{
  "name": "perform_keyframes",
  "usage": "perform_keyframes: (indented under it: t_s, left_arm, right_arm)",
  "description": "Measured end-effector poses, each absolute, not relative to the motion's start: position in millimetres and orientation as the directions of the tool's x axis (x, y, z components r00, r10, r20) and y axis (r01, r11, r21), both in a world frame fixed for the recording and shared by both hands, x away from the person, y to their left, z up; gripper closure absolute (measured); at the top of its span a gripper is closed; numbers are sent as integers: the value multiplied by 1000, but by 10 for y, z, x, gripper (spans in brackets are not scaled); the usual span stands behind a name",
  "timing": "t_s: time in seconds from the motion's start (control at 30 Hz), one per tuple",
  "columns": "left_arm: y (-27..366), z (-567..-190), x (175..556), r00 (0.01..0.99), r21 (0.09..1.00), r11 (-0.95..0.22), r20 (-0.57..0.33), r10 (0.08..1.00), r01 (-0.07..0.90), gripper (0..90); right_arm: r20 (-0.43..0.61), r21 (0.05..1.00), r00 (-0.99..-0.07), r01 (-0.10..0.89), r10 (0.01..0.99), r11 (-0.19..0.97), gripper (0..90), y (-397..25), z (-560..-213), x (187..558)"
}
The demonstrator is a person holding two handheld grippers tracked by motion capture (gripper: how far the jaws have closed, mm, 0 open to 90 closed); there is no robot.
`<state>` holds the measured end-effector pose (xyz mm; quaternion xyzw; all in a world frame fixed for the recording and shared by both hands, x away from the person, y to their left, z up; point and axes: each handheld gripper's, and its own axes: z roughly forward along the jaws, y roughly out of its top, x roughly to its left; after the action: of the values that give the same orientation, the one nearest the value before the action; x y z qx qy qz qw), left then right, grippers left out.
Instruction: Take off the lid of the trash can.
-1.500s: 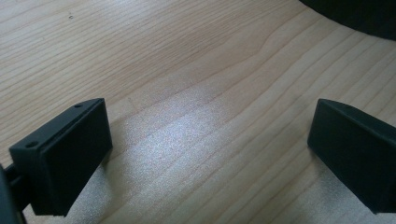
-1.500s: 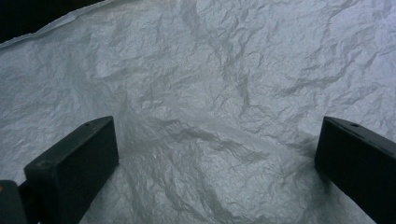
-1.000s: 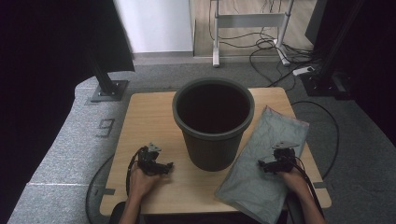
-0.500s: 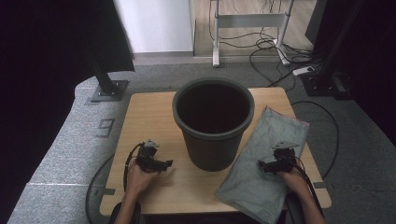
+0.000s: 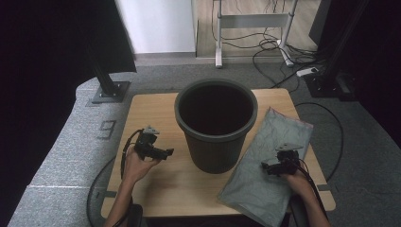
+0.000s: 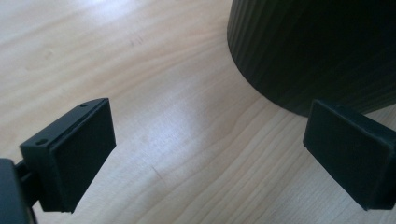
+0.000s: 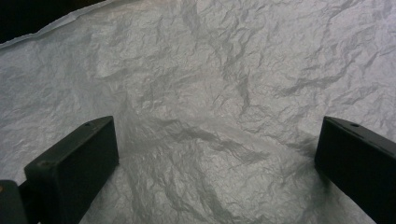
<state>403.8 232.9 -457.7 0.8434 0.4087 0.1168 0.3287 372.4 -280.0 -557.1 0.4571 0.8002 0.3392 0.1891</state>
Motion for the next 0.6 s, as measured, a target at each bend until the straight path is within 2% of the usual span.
perform_keyframes:
  t_s: [0.6]
  left_arm:
    - [2322,-3805,4283,669,679,-468,-45,742,565,20]
  right_arm:
    - [7,715,-512,603,859,354,0,-2801,-5570,3721]
